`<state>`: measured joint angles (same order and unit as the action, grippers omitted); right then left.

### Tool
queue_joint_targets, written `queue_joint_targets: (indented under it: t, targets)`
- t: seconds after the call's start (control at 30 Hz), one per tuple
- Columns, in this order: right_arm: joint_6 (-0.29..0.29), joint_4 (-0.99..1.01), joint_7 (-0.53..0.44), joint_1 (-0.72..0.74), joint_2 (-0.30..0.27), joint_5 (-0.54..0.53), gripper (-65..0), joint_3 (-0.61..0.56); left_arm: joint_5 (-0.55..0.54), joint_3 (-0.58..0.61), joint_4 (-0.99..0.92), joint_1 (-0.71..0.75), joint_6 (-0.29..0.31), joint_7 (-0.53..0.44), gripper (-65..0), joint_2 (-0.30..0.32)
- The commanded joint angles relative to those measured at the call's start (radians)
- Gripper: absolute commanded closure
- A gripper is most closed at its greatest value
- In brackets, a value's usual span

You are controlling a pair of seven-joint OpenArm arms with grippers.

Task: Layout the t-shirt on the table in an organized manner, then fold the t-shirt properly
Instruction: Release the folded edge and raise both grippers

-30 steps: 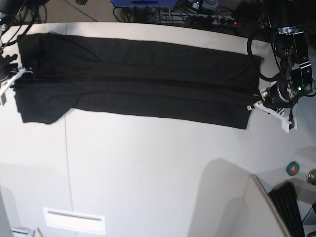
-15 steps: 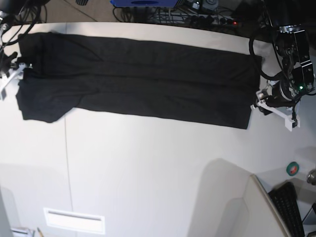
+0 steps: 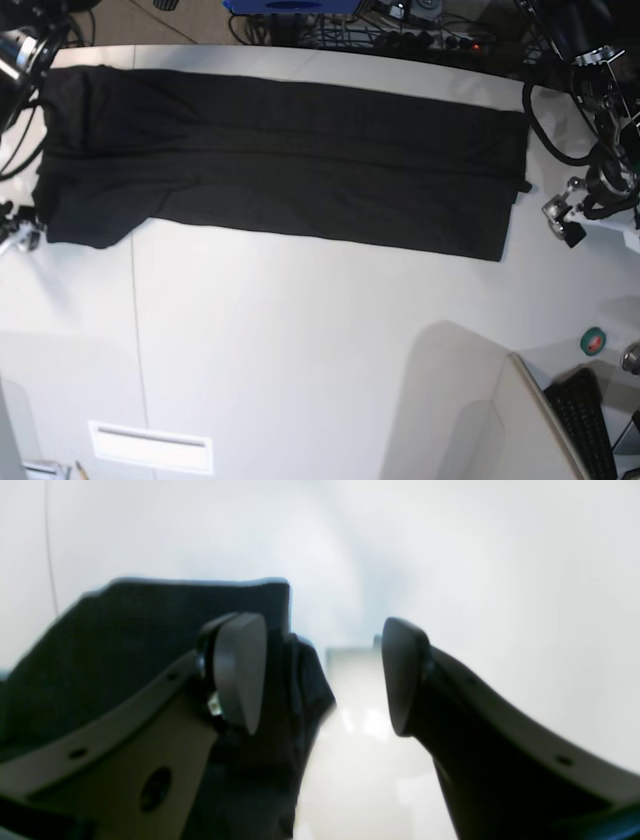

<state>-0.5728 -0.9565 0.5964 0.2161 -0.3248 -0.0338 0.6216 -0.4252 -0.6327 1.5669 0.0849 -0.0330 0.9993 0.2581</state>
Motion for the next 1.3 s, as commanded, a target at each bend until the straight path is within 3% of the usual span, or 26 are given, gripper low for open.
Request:
queue_joint_targets:
  t: [0.0, 0.07, 0.17, 0.23, 0.37, 0.43, 0.53, 0.7, 0.77, 0.97, 1.03, 1.27]
  targets:
    - [-0.002, 0.061, -0.054, 0.042, -0.03, -0.01, -33.5, -0.033, -0.008, -0.014, 0.019, -0.007, 0.002, -0.015, -64.7, 0.017]
    - [0.003, 0.212, -0.152, 0.09, -0.06, -0.01, -33.5, -0.108, -0.008, -0.031, 0.019, -0.004, 0.002, -0.015, -64.7, 0.02]
    - [0.089, 0.387, -0.263, 0.156, -0.09, -0.01, -33.5, -0.191, -0.008, -0.063, 0.017, 0.017, 0.002, -0.015, -64.7, 0.022]
    - [0.132, 0.453, -0.306, 0.177, -0.098, -0.01, -33.5, -0.223, -0.008, -0.078, 0.013, 0.02, 0.002, -0.015, -64.7, 0.022]
    - [0.132, 0.474, -0.327, 0.187, -0.099, -0.01, -32.7, -0.234, -0.008, -0.08, 0.01, 0.022, 0.02, -0.015, -64.7, 0.022]
    - [0.132, 0.471, -0.327, 0.187, -0.096, -0.01, -24.6, -0.233, -0.008, -0.08, 0.01, 0.022, 0.074, -0.015, -64.7, 0.019]
    - [0.129, 0.469, -0.327, 0.185, -0.095, -0.012, 0.0, -0.228, -0.001, -0.08, 0.01, 0.022, 0.135, -0.013, -64.7, 0.016]
    - [0.129, 0.393, -0.319, 0.162, -0.076, -0.016, 0.0, -0.225, -0.001, -0.077, 0.008, 0.022, 0.137, -0.013, -64.7, 0.016]
    - [0.129, 0.296, -0.275, 0.131, -0.066, -0.016, 0.0, -0.194, -0.001, -0.077, 0.007, 0.022, 0.137, -0.013, -64.7, 0.016]
    - [0.127, -0.103, -0.01, -0.008, -0.006, -0.016, 0.0, -0.116, -0.001, -0.078, -0.061, 0.011, 0.137, -0.013, -64.7, 0.022]
    - [0.126, -0.252, 0.078, -0.077, 0.029, -0.016, 0.0, -0.113, -0.001, -0.078, -0.072, 0.011, 0.137, -0.015, -64.7, 0.022]
    - [0.126, -0.643, 0.242, -0.301, 0.163, -0.016, 0.0, -0.075, -0.001, -0.078, -0.062, 0.009, 0.137, -0.015, -64.7, 0.02]
